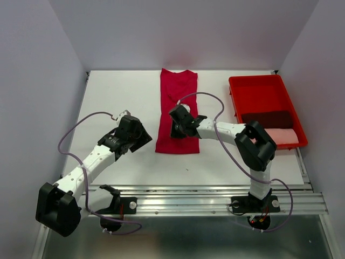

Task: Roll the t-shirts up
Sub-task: Roll the T-shirt to the center of the board.

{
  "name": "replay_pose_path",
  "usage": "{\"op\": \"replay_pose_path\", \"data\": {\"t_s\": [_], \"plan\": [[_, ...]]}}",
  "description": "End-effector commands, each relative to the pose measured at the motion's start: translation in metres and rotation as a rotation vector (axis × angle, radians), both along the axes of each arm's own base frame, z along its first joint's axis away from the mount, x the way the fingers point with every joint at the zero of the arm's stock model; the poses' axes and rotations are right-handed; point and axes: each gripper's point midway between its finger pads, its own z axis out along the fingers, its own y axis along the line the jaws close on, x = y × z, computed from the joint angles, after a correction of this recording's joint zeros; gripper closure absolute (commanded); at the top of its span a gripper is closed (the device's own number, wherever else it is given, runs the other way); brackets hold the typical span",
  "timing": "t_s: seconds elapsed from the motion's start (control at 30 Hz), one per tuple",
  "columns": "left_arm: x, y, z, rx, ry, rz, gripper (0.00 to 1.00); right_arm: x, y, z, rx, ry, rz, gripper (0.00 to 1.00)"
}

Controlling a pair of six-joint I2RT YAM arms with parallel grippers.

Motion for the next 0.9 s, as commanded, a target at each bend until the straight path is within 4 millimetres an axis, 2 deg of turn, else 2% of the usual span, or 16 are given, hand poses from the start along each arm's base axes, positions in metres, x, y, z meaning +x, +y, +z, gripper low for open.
{"op": "replay_pose_path", "data": {"t_s": [0.0,0.03,0.07,0.13,0.17,0.2,0.23,0.27,0.3,0.33,0.43,0.47,0.53,0.57,0.67,0.87], "plan": [[0.0,-0.008,-0.001,-0.028,-0.013,-0.037,0.41,0.014,0.004,0.02,0.026,-0.062,-0.006,0.91],[0.001,-0.009,-0.002,-0.034,-0.015,-0.045,0.46,0.013,0.001,0.022,0.022,-0.066,-0.013,0.91],[0.0,-0.013,-0.002,-0.047,-0.015,-0.062,0.56,0.013,-0.003,0.034,0.031,-0.089,-0.023,0.91],[0.003,-0.023,-0.001,-0.083,-0.022,-0.098,0.66,0.009,-0.018,0.03,0.017,-0.082,-0.041,0.91],[0.005,-0.03,0.001,-0.108,-0.034,-0.122,0.79,0.013,-0.03,0.039,0.031,-0.092,-0.067,0.91],[0.006,-0.034,-0.003,-0.111,-0.021,-0.134,0.84,0.008,-0.041,0.031,0.014,-0.075,-0.077,0.9],[0.008,-0.037,-0.004,-0.117,-0.019,-0.145,0.88,0.004,-0.045,0.03,0.013,-0.069,-0.076,0.91],[0.008,-0.042,-0.005,-0.127,-0.012,-0.162,0.98,0.004,-0.053,0.028,0.008,-0.063,-0.09,0.9],[0.012,-0.046,-0.012,-0.122,0.002,-0.172,1.0,0.005,-0.061,0.032,0.017,-0.065,-0.107,0.9],[0.014,-0.049,-0.013,-0.127,0.006,-0.182,1.0,-0.002,-0.066,0.024,0.006,-0.046,-0.104,0.91],[0.026,-0.057,-0.022,-0.121,0.017,-0.191,1.0,-0.008,-0.076,0.02,0.005,-0.032,-0.119,0.91],[0.029,-0.058,-0.031,-0.111,0.035,-0.192,1.0,-0.009,-0.076,0.02,0.007,-0.028,-0.119,0.91],[0.036,-0.06,-0.035,-0.097,0.036,-0.195,1.0,-0.01,-0.076,0.017,0.002,-0.024,-0.118,0.91],[0.038,-0.06,-0.044,-0.081,0.059,-0.191,1.0,-0.01,-0.077,0.015,-0.005,-0.023,-0.116,0.9],[0.048,-0.059,-0.049,-0.054,0.06,-0.175,1.0,-0.003,-0.086,0.009,-0.027,-0.02,-0.14,0.91],[0.047,-0.054,-0.076,-0.005,0.121,-0.166,1.0,-0.004,-0.108,-0.018,-0.108,0.006,-0.168,0.91]]}}
